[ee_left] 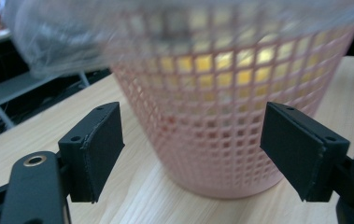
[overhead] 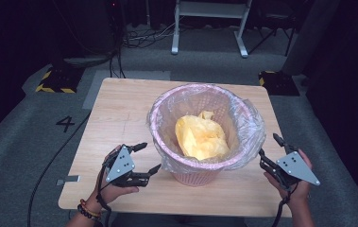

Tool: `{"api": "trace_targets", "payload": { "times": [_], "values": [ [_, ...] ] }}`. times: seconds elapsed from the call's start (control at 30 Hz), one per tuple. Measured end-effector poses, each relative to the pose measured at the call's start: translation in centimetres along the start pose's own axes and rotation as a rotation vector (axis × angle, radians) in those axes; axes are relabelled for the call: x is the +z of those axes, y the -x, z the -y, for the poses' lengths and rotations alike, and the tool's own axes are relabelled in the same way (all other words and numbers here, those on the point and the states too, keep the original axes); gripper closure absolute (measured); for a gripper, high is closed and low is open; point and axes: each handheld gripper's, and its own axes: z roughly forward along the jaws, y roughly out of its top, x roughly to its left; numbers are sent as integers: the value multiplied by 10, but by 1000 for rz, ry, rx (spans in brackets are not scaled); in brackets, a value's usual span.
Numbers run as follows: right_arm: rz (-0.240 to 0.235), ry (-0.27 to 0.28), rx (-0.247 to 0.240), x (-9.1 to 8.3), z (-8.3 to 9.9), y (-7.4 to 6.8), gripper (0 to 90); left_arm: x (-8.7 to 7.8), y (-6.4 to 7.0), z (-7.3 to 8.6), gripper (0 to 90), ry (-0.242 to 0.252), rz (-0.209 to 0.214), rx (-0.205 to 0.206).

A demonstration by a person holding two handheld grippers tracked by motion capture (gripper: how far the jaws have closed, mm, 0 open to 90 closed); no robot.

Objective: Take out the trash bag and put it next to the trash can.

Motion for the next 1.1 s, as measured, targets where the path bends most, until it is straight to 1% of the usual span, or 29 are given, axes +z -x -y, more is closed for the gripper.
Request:
{"api": "trace_targets", "payload": {
  "times": [0.07,0.17,0.27,0.33,0.37,0.4,0.43,0.47,0.5,0.53,0.57,0.6,0.63,0.67,0.7,0.77,0.8,0.83,0.87,0.9,0.93,1.0,1.07,1.1],
  "values": [
    [4,15,-4,-3,-7,0,389,-4,4,-7,209,27,2,9],
    [15,43,-27,-8,-17,-1,379,-8,10,-14,208,65,14,11],
    [12,68,-41,-11,-26,0,378,-9,15,-19,198,79,14,18],
    [-1,80,-25,-12,-30,2,378,-9,17,-22,202,77,13,15],
    [-1,87,-25,-12,-31,3,379,-9,18,-23,211,78,14,20],
    [-1,92,-28,-13,-32,3,381,-10,19,-23,230,79,11,23],
    [-2,96,-32,-13,-34,2,383,-10,20,-24,268,79,7,26],
    [5,101,-37,-13,-35,1,386,-10,21,-24,286,81,6,23],
    [4,102,-39,-13,-36,0,386,-10,21,-25,296,84,2,29],
    [4,104,-47,-13,-37,-1,386,-10,22,-25,329,95,5,27],
    [1,108,-49,-12,-38,-2,387,-11,23,-26,387,99,4,31],
    [1,119,-51,-13,-39,-3,393,-11,24,-26,403,96,-10,41],
    [4,127,-55,-14,-40,-4,402,-11,25,-27,446,90,-14,57],
    [11,137,-60,-15,-42,-5,424,-11,27,-28,534,90,-11,67],
    [12,147,-64,-16,-43,-6,453,-11,28,-29,543,86,-17,80],
    [0,171,-73,-20,-46,-8,514,-10,31,-31,604,77,-7,88],
    [-7,174,-81,-22,-47,-10,538,-10,32,-32,608,74,-3,93],
    [-13,177,-91,-23,-49,-12,557,-10,33,-33,614,71,10,79],
    [-14,182,-101,-24,-50,-14,579,-10,33,-33,596,75,29,62],
    [-11,186,-111,-25,-50,-16,603,-10,34,-34,557,78,35,51],
    [-13,193,-119,-26,-51,-17,612,-10,35,-35,514,71,29,49],
    [-20,202,-121,-28,-53,-20,632,-9,37,-36,421,72,35,39],
    [-28,201,-126,-29,-54,-21,673,-7,38,-37,408,60,16,42],
    [-34,202,-124,-29,-54,-22,693,-7,39,-37,410,56,19,43]
  ]
}}
